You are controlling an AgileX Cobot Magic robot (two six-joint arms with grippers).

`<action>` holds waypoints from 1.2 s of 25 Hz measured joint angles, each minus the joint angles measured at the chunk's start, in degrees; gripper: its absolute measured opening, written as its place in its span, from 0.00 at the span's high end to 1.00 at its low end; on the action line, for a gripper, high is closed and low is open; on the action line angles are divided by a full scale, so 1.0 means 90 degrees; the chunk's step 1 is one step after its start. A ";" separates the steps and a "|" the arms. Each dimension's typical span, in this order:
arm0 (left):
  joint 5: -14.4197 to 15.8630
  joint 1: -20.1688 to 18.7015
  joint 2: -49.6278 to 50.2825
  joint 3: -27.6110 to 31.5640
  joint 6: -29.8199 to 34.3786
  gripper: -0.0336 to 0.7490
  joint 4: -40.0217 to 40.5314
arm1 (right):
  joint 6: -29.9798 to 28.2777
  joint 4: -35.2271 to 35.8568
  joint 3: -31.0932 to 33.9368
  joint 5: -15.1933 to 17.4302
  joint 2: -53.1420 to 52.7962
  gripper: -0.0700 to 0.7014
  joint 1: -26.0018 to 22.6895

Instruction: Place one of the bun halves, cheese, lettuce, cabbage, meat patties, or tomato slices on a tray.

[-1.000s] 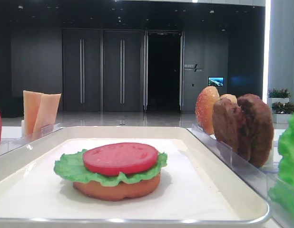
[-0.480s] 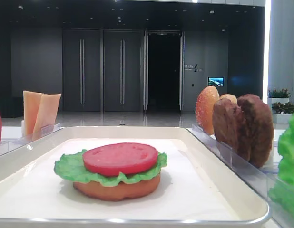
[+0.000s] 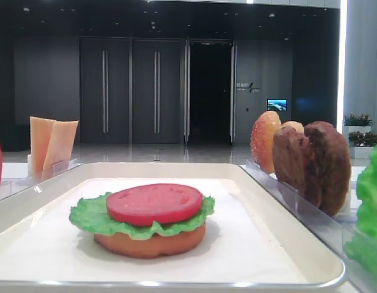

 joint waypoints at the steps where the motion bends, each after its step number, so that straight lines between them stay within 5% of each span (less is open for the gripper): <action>1: -0.0055 0.0000 -0.0123 0.0082 0.0030 0.23 -0.0022 | 0.0000 0.0000 0.0000 0.0000 0.0000 0.30 0.0000; 16: -0.0726 -0.0247 -0.1954 0.0830 0.0317 0.23 -0.0187 | 0.0000 0.0000 0.0000 0.0000 0.0000 0.30 0.0000; 30: -0.0761 -0.0296 -0.2232 0.0890 0.0001 0.23 -0.0138 | 0.0000 0.0000 0.0000 0.0000 0.0000 0.30 0.0000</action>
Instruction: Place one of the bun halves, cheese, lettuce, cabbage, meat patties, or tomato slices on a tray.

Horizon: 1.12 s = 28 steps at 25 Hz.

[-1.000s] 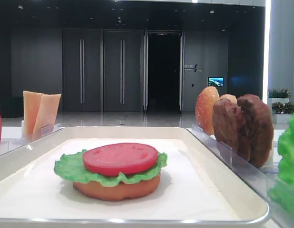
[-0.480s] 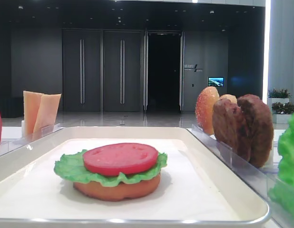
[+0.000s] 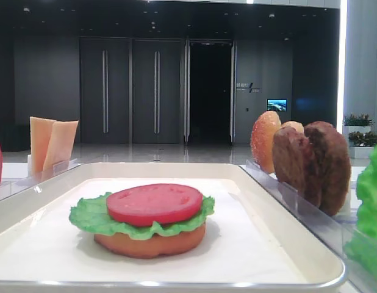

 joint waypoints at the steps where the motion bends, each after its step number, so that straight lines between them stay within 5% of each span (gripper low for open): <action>1: -0.0009 0.0000 0.0000 0.0035 -0.0014 0.23 0.0000 | 0.0000 0.0000 0.0000 0.0000 0.0000 0.30 0.0000; 28: -0.0077 0.0000 0.0000 0.0077 -0.0037 0.52 0.0005 | 0.0000 0.0000 0.0000 0.0000 0.0000 0.30 0.0000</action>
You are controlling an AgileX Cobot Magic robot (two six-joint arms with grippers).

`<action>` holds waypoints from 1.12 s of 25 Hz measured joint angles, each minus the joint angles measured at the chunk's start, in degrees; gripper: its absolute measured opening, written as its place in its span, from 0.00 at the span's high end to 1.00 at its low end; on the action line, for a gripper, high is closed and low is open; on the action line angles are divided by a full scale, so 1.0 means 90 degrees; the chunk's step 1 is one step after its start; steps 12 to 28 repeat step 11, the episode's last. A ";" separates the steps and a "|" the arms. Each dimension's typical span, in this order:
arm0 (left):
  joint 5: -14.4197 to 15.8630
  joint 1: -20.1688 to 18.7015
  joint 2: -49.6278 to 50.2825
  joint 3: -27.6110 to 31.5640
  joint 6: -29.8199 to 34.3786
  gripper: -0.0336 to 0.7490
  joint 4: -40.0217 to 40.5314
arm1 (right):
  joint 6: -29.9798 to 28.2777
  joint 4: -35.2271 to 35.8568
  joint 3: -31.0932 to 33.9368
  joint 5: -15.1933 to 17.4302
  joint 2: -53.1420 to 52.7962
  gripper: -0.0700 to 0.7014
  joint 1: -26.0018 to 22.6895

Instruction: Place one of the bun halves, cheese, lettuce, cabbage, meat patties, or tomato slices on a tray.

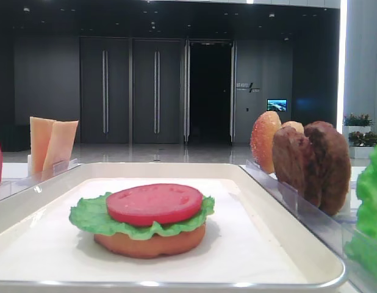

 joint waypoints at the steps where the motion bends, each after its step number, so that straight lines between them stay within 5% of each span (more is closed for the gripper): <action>1: 0.0000 0.0000 0.0000 0.0000 0.0000 0.52 0.0000 | 0.0000 0.0000 0.0000 0.0000 0.0000 0.30 0.0000; 28: 0.0000 0.0000 0.0000 0.0000 0.0000 0.52 -0.0013 | 0.0000 0.0000 0.0000 0.0000 0.0000 0.30 0.0000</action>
